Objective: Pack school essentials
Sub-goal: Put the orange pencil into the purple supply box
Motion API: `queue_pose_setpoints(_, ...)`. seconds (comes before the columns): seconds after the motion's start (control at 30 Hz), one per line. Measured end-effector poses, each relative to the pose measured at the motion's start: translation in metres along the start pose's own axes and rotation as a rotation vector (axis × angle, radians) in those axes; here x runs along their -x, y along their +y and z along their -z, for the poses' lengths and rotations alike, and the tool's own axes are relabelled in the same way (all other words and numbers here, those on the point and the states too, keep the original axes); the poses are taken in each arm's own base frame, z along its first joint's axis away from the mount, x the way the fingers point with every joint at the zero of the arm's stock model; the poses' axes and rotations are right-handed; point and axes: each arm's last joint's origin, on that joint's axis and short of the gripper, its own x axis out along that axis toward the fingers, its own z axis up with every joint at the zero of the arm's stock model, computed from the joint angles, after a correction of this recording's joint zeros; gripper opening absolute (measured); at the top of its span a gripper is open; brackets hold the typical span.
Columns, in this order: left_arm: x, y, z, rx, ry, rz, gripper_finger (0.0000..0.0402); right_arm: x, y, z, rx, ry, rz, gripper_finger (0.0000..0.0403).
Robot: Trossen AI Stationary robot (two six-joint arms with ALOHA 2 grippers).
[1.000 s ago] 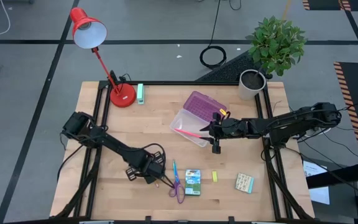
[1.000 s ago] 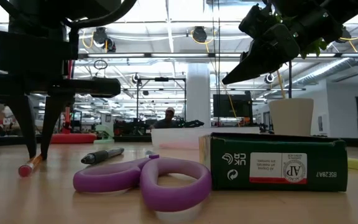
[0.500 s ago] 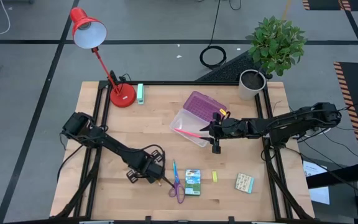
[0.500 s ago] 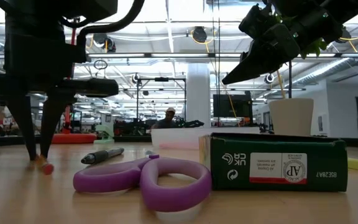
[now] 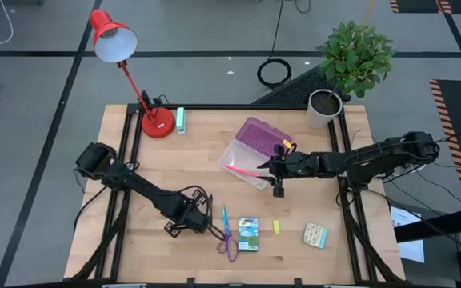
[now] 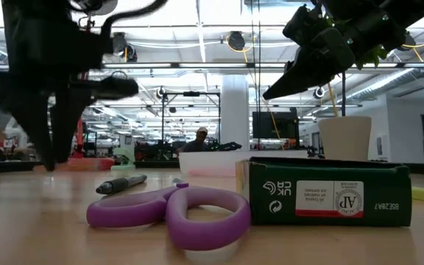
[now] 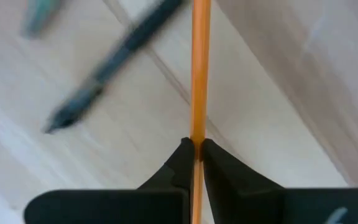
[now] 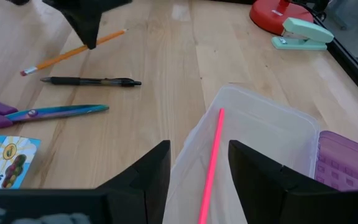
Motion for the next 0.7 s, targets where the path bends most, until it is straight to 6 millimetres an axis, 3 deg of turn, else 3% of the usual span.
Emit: queue_pose_setpoints(0.7,0.084,0.011,0.008,0.301,-0.369,-0.283,0.0024,0.0,0.0,-0.003,-0.045,-0.034,0.0,0.0157)
